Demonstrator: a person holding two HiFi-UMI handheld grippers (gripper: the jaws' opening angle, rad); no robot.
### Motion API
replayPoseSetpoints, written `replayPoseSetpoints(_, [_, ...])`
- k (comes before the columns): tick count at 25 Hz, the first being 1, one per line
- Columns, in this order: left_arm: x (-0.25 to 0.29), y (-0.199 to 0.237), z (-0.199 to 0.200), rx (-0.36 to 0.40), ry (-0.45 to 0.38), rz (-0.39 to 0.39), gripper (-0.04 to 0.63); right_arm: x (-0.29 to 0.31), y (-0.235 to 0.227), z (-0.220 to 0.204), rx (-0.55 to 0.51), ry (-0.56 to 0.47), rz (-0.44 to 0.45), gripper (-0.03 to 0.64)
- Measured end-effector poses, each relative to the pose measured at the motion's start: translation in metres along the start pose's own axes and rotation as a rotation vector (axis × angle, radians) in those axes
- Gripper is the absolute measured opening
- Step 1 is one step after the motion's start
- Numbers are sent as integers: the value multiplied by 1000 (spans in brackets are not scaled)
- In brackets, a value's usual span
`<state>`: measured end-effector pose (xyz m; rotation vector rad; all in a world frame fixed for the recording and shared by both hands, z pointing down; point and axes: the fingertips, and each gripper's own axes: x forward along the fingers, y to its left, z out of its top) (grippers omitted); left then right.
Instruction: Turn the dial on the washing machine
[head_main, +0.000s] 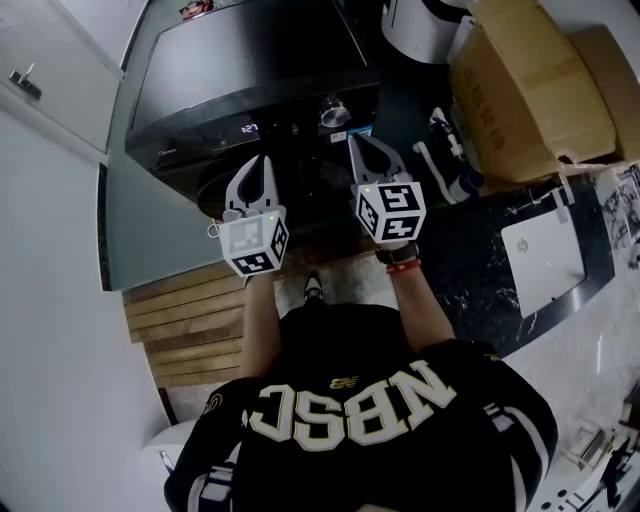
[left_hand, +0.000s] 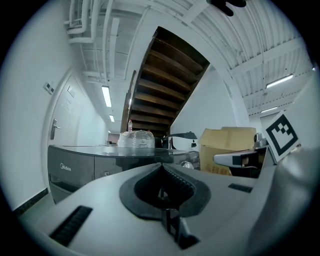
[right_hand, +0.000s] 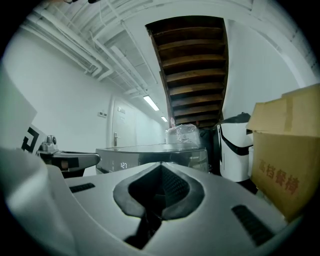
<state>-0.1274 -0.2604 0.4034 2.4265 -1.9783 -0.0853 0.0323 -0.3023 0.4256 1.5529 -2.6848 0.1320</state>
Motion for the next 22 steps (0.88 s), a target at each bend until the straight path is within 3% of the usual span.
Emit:
replayPoseSetpoints(12, [-30, -35, -5, 6, 16, 4, 14, -35, 10, -7, -28, 9, 37, 6])
replayPoseSetpoints(22, [-17, 1, -45, -32, 76, 44, 15, -8, 6, -20, -10, 29, 31, 8])
